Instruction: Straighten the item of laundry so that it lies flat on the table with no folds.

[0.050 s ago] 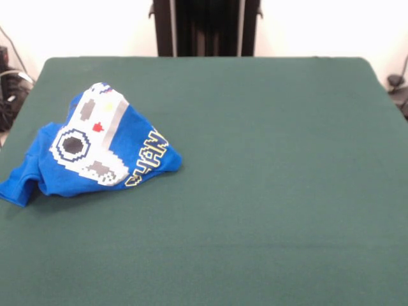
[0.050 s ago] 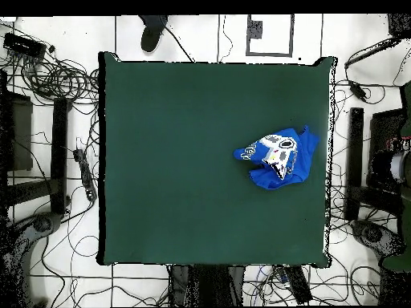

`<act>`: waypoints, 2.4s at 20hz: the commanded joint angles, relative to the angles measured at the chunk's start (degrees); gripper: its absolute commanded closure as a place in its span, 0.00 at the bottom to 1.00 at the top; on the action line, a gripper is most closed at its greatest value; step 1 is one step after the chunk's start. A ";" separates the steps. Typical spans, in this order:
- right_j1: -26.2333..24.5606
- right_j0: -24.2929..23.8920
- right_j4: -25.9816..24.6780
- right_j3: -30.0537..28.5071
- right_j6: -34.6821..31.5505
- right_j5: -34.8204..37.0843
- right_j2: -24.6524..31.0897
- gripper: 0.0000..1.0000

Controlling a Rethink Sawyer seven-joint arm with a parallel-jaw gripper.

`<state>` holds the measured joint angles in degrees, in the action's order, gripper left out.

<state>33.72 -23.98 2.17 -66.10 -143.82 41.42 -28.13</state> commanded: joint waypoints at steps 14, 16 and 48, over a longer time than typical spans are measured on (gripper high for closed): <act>0.05 6.92 -0.63 -0.06 -1.56 22.74 4.12 1.00; -0.21 7.42 -0.62 0.86 -2.28 23.05 4.30 1.00; -4.18 11.79 3.02 4.18 -13.48 26.33 4.35 1.00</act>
<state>35.07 -16.20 2.76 -59.16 -143.83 65.33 -28.24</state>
